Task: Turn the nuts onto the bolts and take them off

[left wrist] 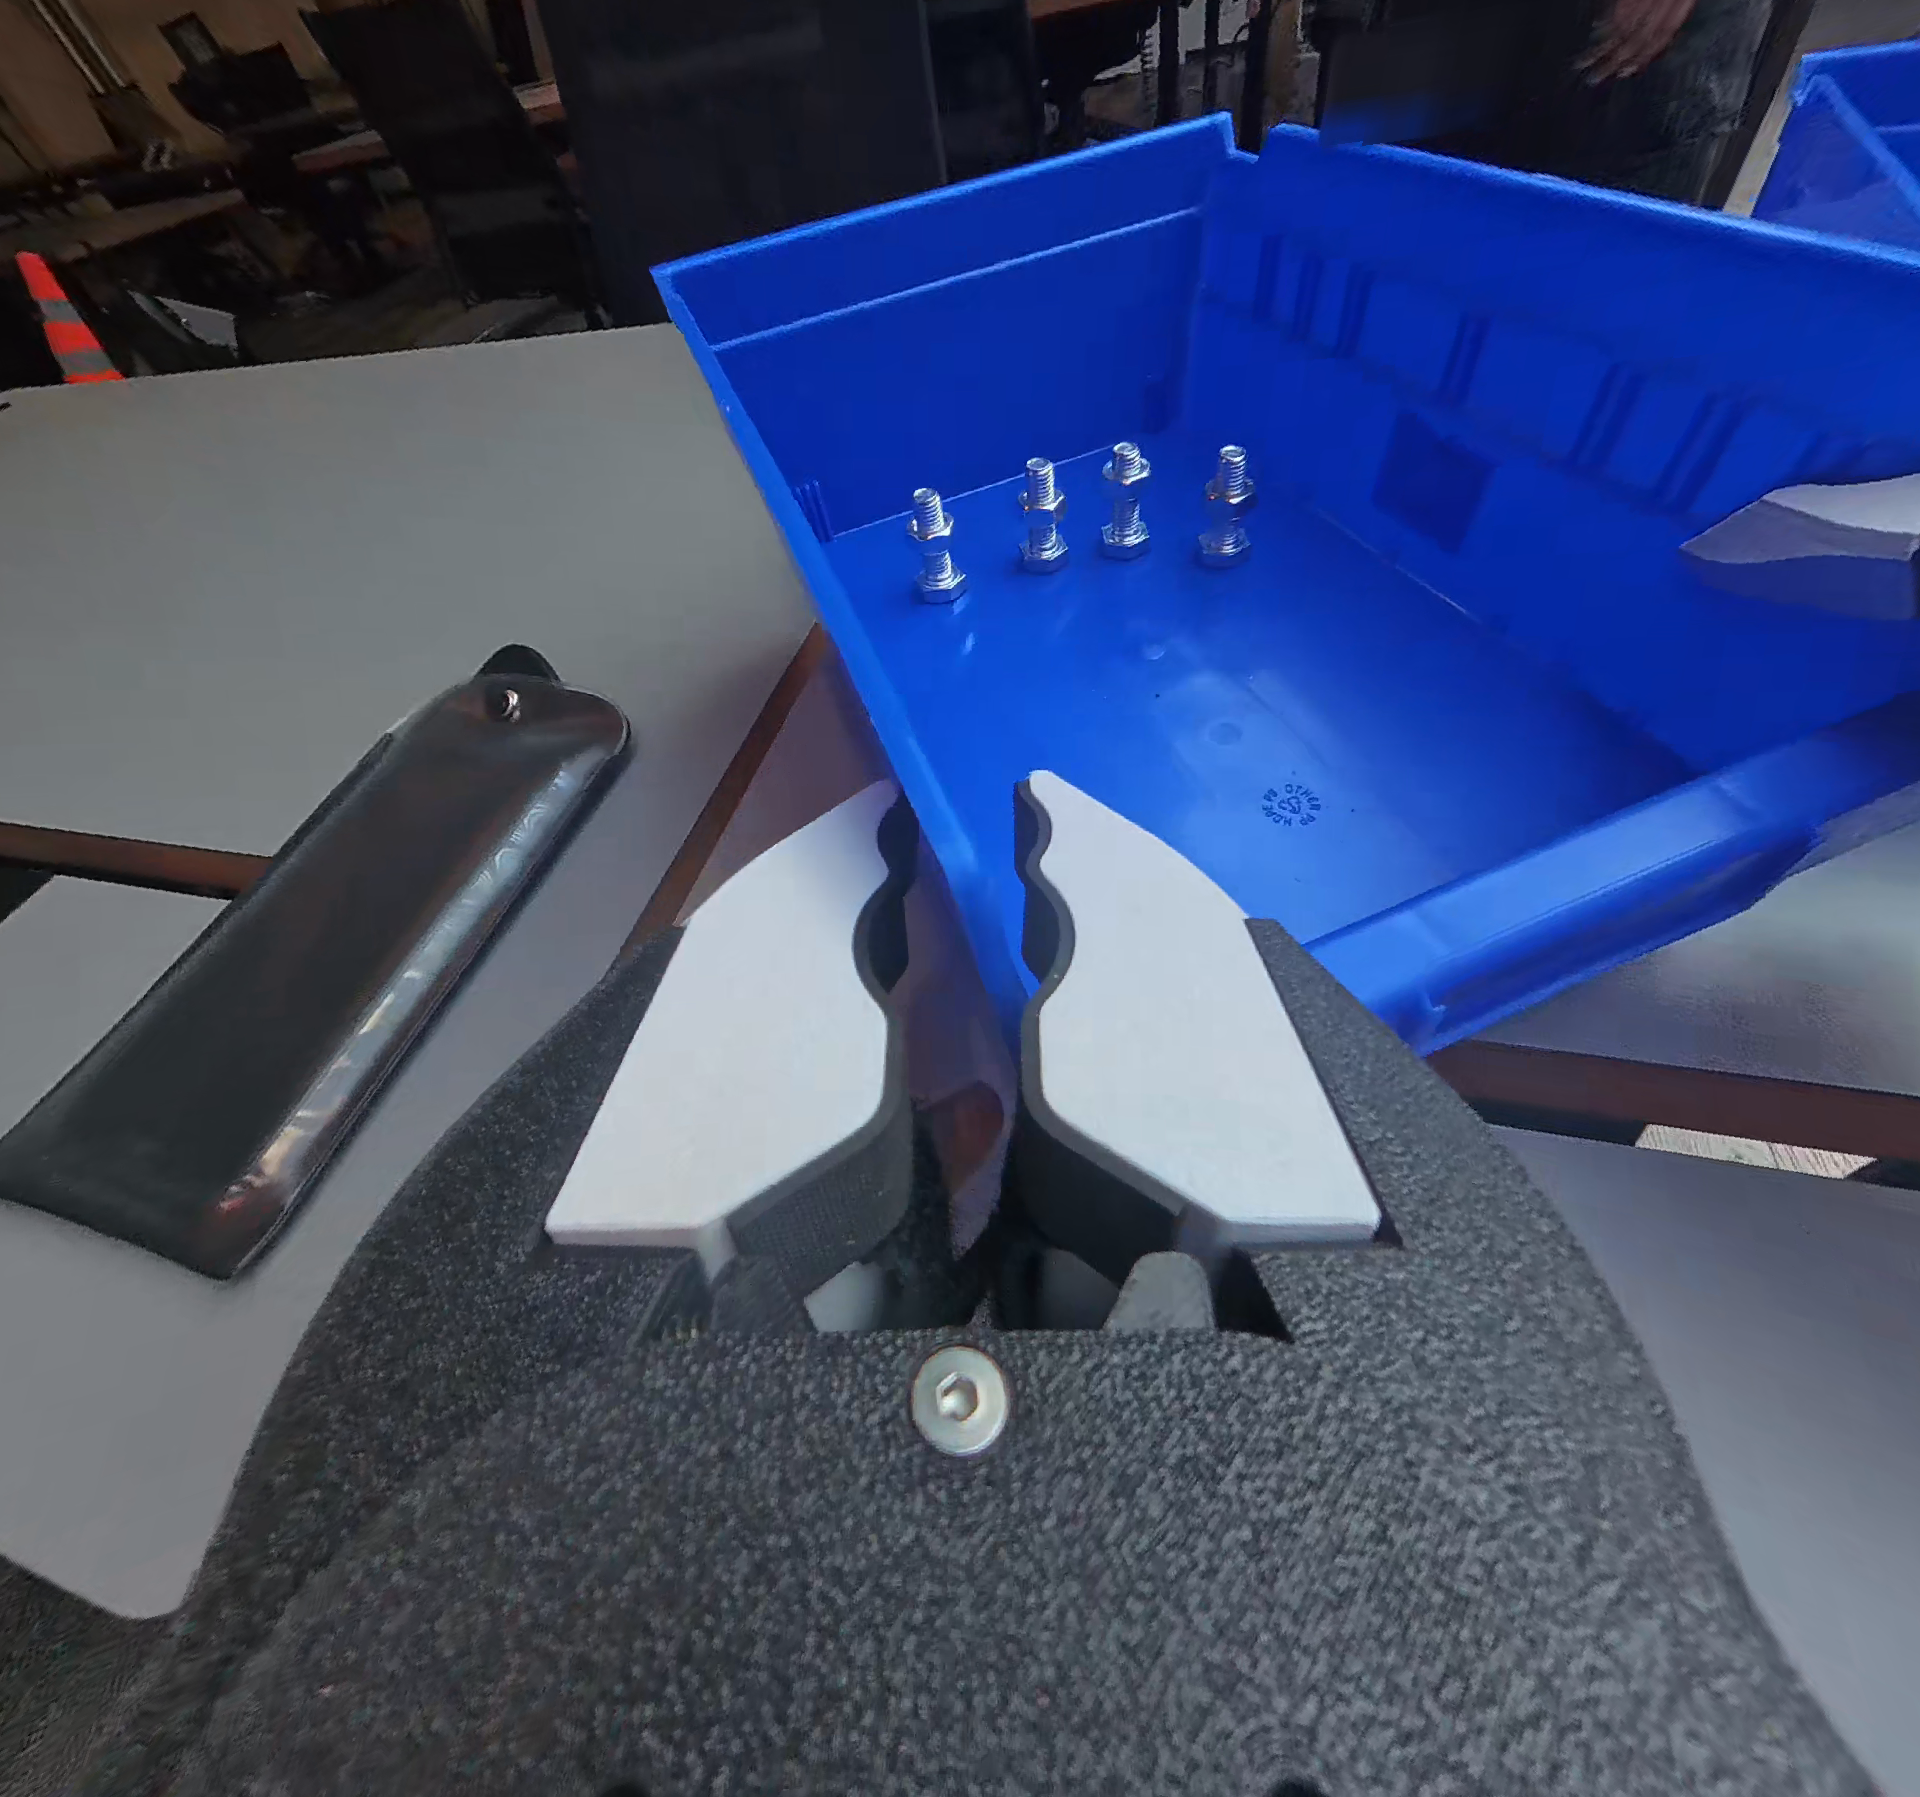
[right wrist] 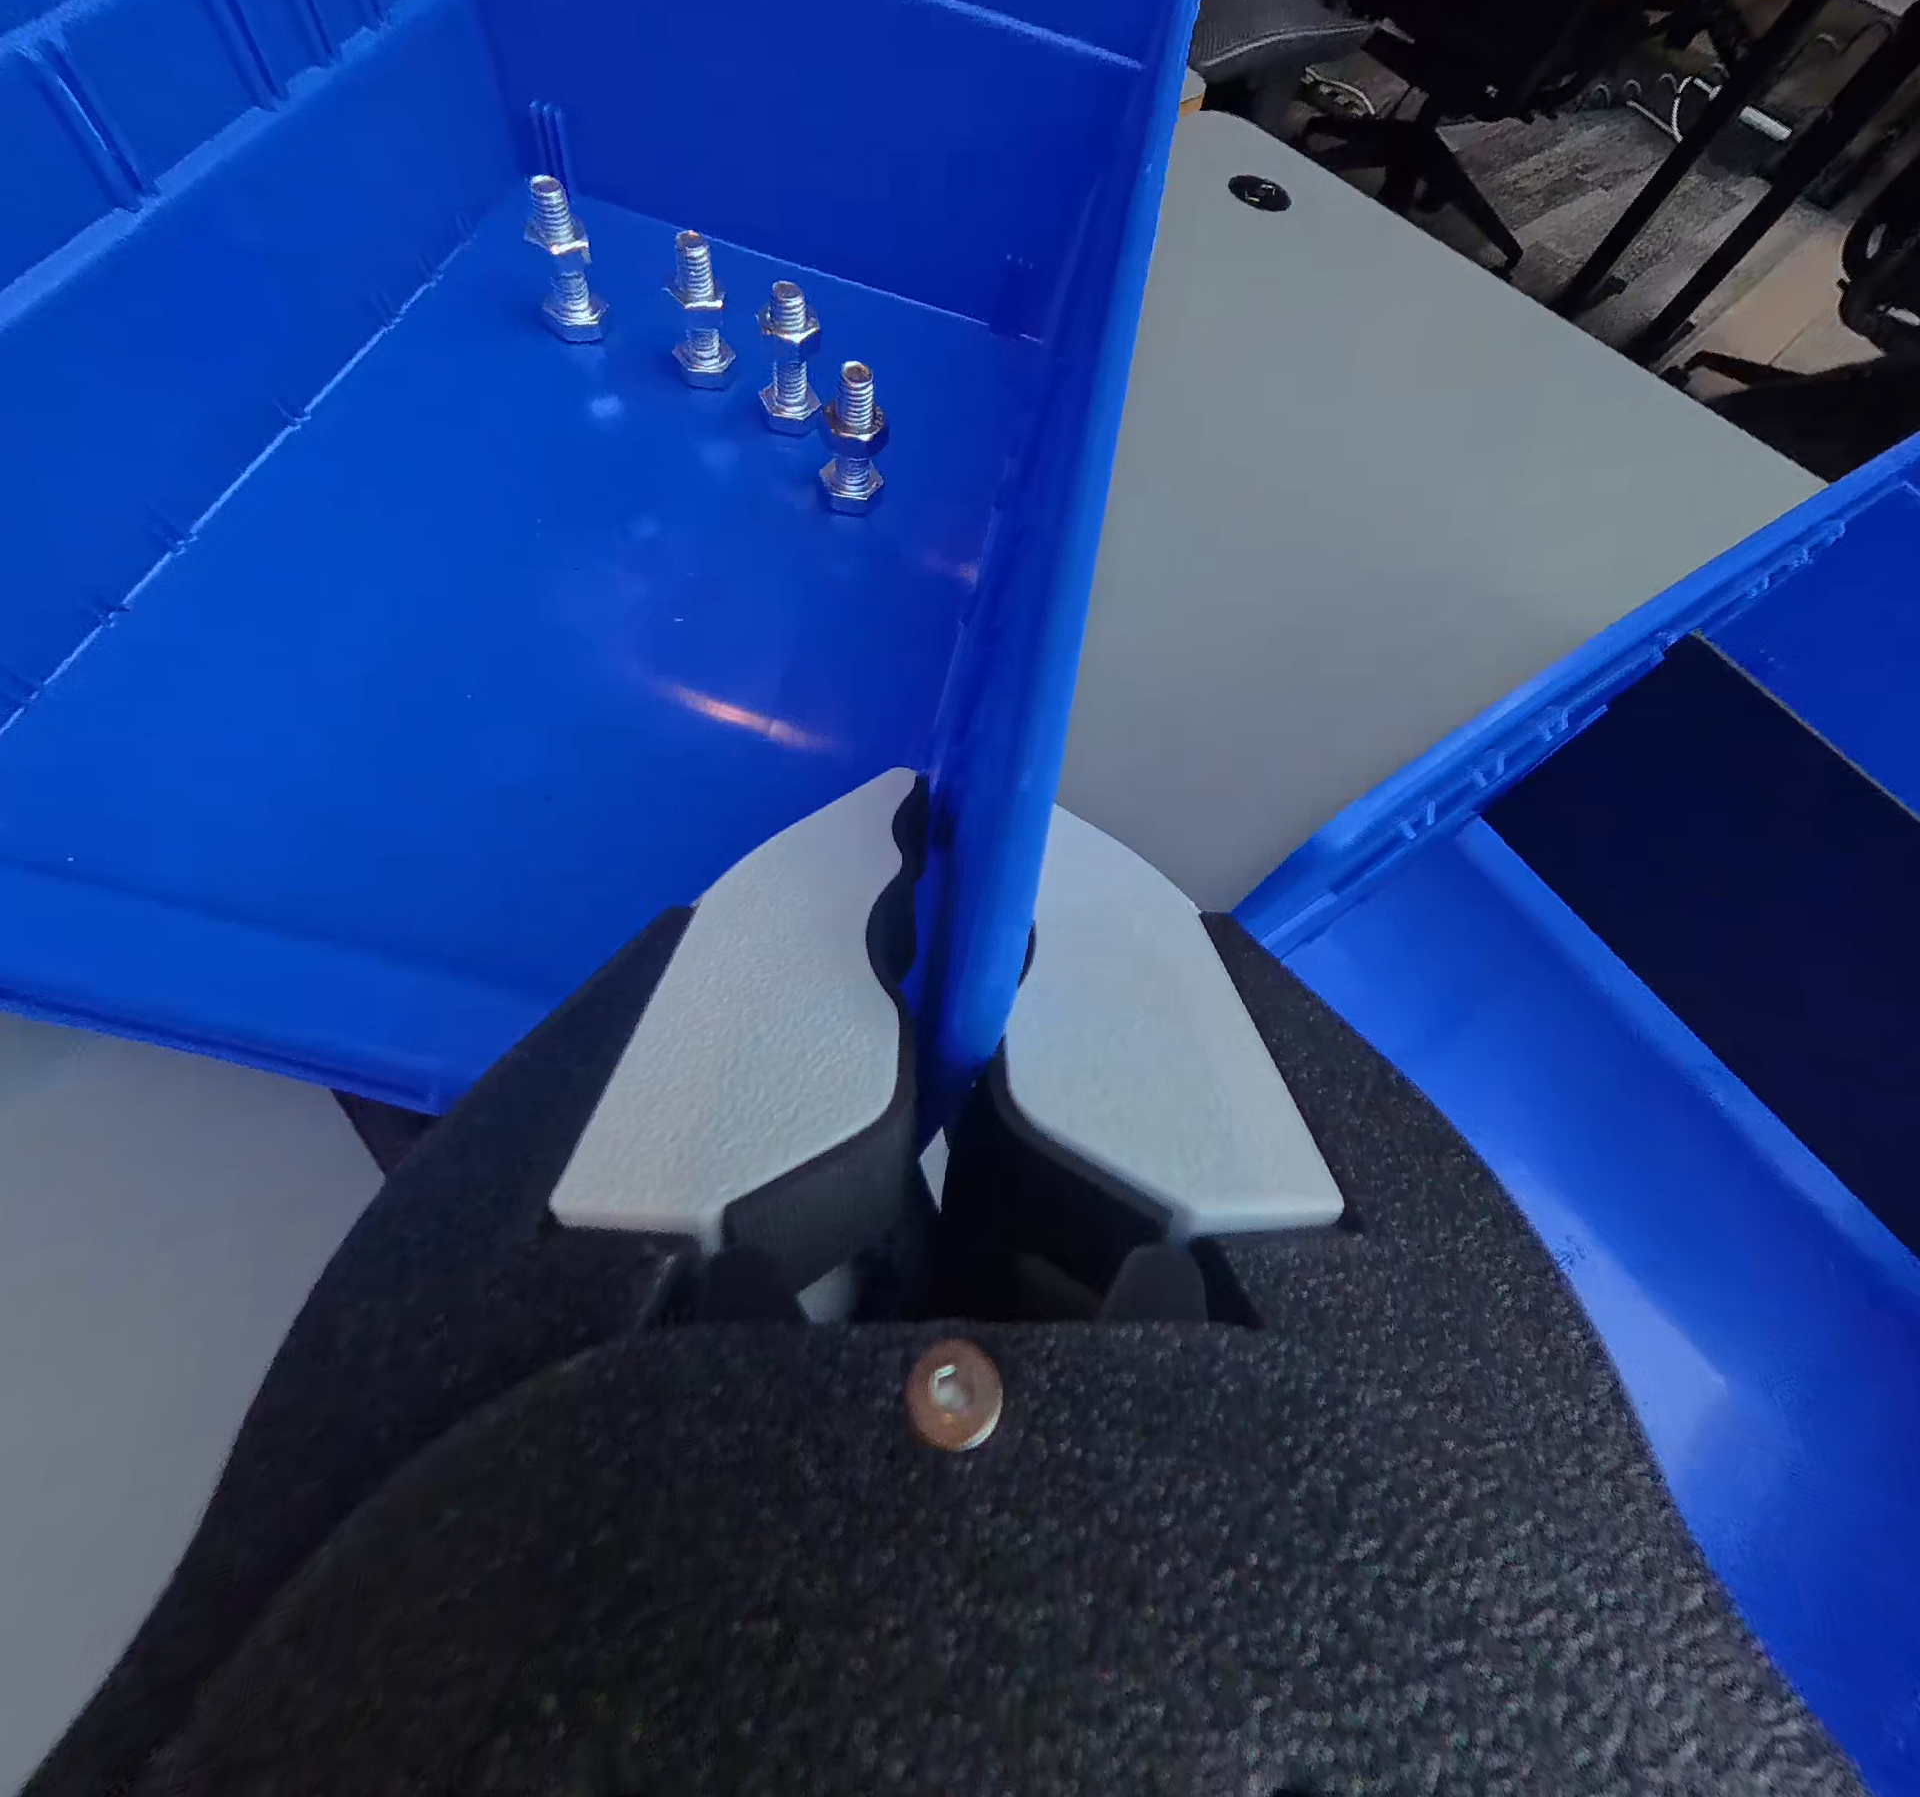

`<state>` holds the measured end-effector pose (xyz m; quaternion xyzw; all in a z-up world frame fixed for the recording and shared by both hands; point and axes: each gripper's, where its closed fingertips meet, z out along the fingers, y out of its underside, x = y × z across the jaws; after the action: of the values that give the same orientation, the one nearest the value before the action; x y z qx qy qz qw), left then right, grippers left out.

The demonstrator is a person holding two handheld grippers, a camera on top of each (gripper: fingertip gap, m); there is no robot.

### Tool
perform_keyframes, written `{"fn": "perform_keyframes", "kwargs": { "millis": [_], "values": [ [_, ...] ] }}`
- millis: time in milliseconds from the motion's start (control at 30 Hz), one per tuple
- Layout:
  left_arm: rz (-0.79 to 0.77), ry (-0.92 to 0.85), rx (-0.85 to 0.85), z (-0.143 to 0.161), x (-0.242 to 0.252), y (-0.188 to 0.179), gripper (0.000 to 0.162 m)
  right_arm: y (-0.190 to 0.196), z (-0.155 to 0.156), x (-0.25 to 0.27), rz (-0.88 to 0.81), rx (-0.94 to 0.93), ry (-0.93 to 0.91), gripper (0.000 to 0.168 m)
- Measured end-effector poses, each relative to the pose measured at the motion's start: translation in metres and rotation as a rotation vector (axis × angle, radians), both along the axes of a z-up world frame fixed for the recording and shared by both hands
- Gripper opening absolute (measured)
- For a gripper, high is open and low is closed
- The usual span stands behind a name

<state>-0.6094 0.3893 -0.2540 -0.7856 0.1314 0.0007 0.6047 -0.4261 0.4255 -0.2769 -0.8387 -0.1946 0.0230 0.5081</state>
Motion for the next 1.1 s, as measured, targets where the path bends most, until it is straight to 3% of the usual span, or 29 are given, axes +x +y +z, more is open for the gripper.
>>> {"fn": "perform_keyframes", "kwargs": {
  "millis": [233,333,433,533,667,767,933,1100],
  "values": [
    [-0.005,-0.042,-0.016,-0.017,0.002,0.006,0.017,0.006,-0.004,0.003,-0.008,0.059,0.012,0.008],
    [-0.016,-0.034,0.007,-0.015,0.000,0.004,0.019,0.002,0.003,0.002,0.007,0.120,0.007,0.027],
    [0.006,-0.023,0.070,-0.001,-0.006,-0.002,0.044,-0.009,0.033,0.005,0.015,0.297,-0.019,0.051],
    [-0.019,-0.050,0.051,0.011,0.002,-0.011,0.059,-0.033,0.061,0.011,0.047,0.392,-0.009,0.060],
    [-0.126,-0.032,0.110,0.043,0.050,-0.020,0.073,-0.063,0.089,0.054,0.001,0.490,-0.046,0.063],
    [-0.284,0.014,0.123,0.060,0.111,-0.024,0.073,-0.078,0.094,0.109,-0.104,0.487,-0.092,0.066],
    [-0.484,0.196,0.037,0.062,0.199,-0.003,0.068,-0.090,0.070,0.200,-0.295,0.335,-0.046,0.084],
    [-0.562,0.411,-0.136,0.040,0.252,0.040,0.063,-0.090,0.035,0.235,-0.371,0.134,0.160,0.095]
  ]
}}
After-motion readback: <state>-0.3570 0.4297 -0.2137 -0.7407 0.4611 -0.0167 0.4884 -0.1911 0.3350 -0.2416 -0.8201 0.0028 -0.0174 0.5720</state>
